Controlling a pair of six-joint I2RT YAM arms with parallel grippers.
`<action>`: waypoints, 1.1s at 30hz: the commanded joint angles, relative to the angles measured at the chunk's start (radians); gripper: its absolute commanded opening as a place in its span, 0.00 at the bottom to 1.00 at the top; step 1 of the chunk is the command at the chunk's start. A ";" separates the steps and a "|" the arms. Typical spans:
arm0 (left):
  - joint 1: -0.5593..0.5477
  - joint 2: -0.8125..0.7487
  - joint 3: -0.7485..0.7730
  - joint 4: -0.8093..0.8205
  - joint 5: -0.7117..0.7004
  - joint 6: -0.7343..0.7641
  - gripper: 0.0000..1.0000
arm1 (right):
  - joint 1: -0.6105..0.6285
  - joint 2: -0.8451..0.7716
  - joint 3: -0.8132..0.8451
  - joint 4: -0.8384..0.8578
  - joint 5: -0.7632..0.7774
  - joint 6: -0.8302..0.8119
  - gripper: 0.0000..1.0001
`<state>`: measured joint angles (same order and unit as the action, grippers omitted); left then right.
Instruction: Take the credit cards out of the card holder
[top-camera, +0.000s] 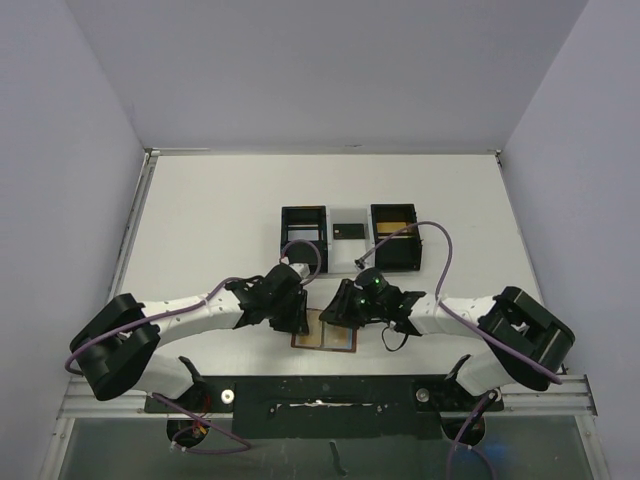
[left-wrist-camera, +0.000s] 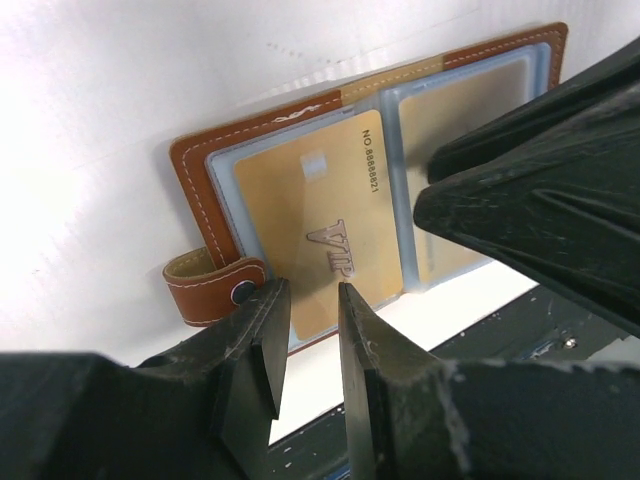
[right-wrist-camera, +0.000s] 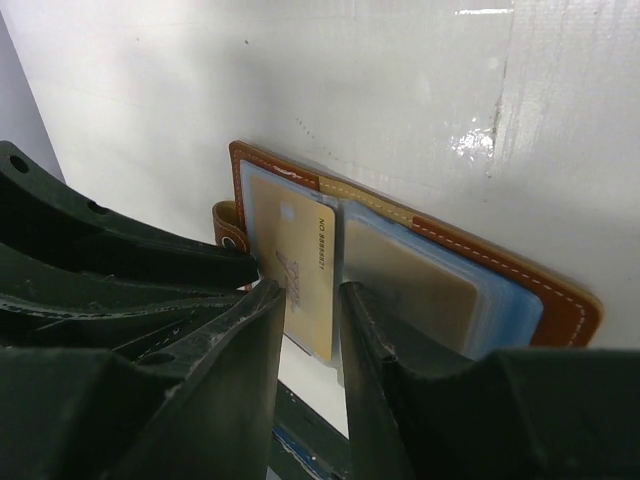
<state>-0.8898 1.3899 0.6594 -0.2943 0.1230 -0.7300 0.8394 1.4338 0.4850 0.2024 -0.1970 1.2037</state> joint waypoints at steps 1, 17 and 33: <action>-0.005 -0.022 0.002 0.008 -0.055 -0.007 0.25 | 0.013 0.001 0.062 -0.058 0.023 -0.026 0.30; -0.007 -0.080 0.008 0.005 -0.100 0.002 0.40 | 0.039 0.036 0.141 -0.100 0.006 -0.086 0.28; -0.005 -0.077 -0.034 0.032 -0.081 0.049 0.43 | 0.042 0.101 0.099 -0.078 0.009 -0.011 0.24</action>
<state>-0.8906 1.2961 0.6308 -0.2859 0.0498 -0.7120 0.8730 1.5486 0.5869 0.1772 -0.2291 1.1690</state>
